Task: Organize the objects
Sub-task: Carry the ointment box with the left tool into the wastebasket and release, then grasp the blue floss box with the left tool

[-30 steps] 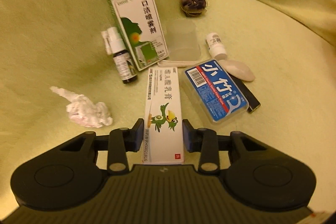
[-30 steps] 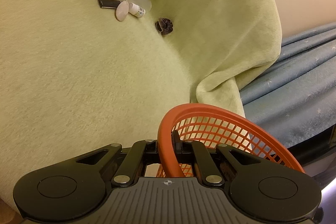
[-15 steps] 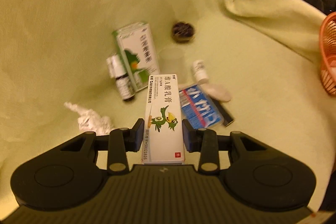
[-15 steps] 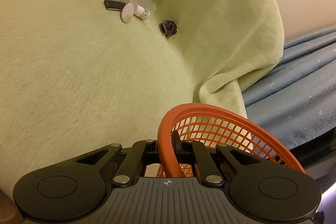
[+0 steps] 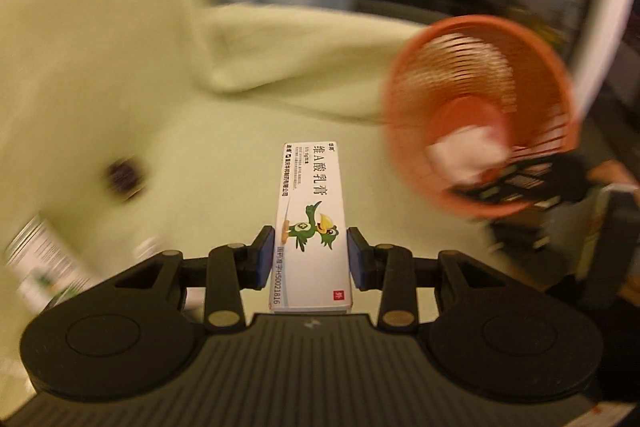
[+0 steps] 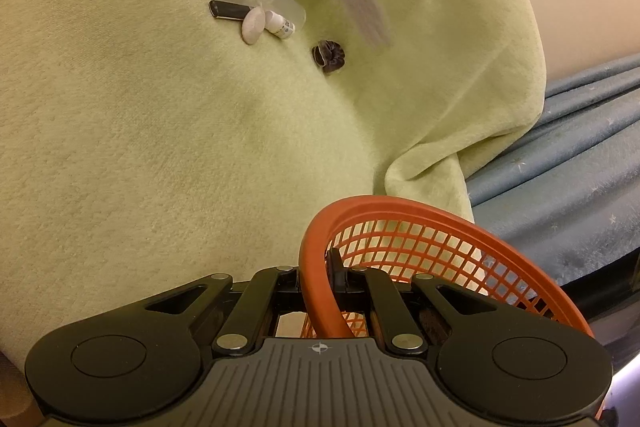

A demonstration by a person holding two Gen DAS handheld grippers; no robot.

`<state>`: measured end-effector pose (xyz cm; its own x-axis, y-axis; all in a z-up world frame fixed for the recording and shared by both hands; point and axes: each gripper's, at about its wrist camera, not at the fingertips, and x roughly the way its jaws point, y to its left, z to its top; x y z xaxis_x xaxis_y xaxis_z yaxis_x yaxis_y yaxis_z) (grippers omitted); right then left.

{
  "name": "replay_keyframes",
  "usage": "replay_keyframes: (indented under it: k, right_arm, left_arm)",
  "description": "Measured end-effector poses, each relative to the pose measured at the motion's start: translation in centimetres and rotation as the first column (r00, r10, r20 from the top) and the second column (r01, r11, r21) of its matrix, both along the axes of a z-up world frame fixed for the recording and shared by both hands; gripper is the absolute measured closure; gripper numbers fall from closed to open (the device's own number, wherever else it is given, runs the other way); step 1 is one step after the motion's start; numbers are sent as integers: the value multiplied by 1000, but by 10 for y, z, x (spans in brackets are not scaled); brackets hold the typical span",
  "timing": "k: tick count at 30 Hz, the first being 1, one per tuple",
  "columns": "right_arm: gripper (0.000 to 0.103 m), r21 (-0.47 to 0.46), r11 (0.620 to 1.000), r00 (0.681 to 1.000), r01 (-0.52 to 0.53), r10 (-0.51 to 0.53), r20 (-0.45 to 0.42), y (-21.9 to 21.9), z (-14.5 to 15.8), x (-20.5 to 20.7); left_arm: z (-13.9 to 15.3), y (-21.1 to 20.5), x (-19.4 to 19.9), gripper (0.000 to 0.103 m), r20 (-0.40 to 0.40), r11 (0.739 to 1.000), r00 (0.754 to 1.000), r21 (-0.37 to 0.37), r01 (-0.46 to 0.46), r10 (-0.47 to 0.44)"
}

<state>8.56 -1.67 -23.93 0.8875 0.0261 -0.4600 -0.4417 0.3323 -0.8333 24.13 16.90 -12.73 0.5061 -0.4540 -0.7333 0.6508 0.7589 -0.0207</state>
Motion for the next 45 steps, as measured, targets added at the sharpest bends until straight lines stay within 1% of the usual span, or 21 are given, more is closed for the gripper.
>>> replay_keyframes:
  k: [3, 6, 8, 10, 12, 14, 17, 19, 21, 22, 24, 28, 31, 32, 34, 35, 37, 39, 42, 45]
  right_arm:
    - [101, 1, 1000, 1000, 0, 0, 1, 0, 0, -1]
    - [101, 7, 1000, 1000, 4, -4, 3, 1, 1, -1]
    - [102, 10, 1000, 1000, 6, -6, 4, 0, 1, -2]
    - [102, 14, 1000, 1000, 10, -10, 5, -1, 2, -2]
    - [101, 17, 1000, 1000, 19, -19, -3, -2, 2, -1]
    - [102, 17, 1000, 1000, 14, -14, 0, -3, 2, -3]
    - [102, 23, 1000, 1000, 13, -13, 1, -4, 2, -3]
    - [101, 26, 1000, 1000, 18, -18, 0, -4, 2, -2]
    - [101, 27, 999, 1000, 19, -19, -1, -3, 3, -2]
    - [101, 27, 999, 1000, 19, -19, 0, -2, 3, -2]
    - [101, 33, 999, 1000, 22, -22, 0, -3, 3, -2]
    - [101, 36, 999, 1000, 27, -27, 0, -2, 4, -1]
    - [101, 36, 999, 1000, 28, -28, 0, -1, 4, 0]
    - [101, 34, 999, 1000, 27, -27, 0, -2, 4, -1]
    - [101, 30, 999, 1000, 26, -26, -1, -1, 3, -1]
    - [101, 28, 999, 1000, 26, -26, -1, -1, 3, -2]
    - [101, 26, 999, 1000, 27, -27, -4, -1, 3, -1]
    - [101, 26, 999, 1000, 30, -30, -6, 0, 3, 0]
    - [101, 23, 999, 999, 32, -32, -8, 0, 4, -1]
    - [101, 20, 999, 999, 33, -32, -9, -1, 4, -1]
  left_arm:
    - [10, -41, 6, 71, 7, 993, 993, -26, 119, -118]
    - [16, -81, 14, 70, 5, 976, 978, -60, 209, -210]
    - [15, -101, 22, 69, 10, 969, 975, -104, 223, -223]
    - [13, -111, 27, 67, 6, 971, 980, -127, 200, -201]
    - [12, -108, 27, 67, 19, 976, 986, -138, 169, -168]
    - [13, -95, 28, 65, 23, 982, 992, -138, 127, -126]
    - [9, -57, 28, 63, 24, 992, 1000, -124, 6, -3]
    - [6, -23, 29, 62, 26, 990, 995, -103, -92, 95]
    - [3, 15, 30, 61, 30, 979, 981, -76, -189, 192]
    - [2, 36, 30, 60, 36, 968, 969, -62, -243, 245]
    - [-2, 74, 28, 56, 47, 936, 935, -37, -350, 351]
    - [-16, 138, 23, 53, 46, 852, 851, 7, -524, 523]
    - [-34, 171, 13, 52, 17, 791, 791, 18, -612, 611]
    - [-40, 178, 9, 52, 5, 778, 778, 19, -628, 628]
    - [-55, 181, 4, 50, -20, 765, 765, 24, -644, 644]
    - [-62, 178, 3, 47, -30, 766, 766, 25, -642, 643]
    - [-75, 178, 5, 45, -57, 775, 773, 15, -632, 632]
    - [-85, 167, 9, 45, -82, 779, 777, -5, -627, 624]
    - [-98, 153, 20, 43, -105, 779, 778, -34, -626, 620]
    - [-108, 139, 27, 43, -108, 786, 784, -24, -617, 612]
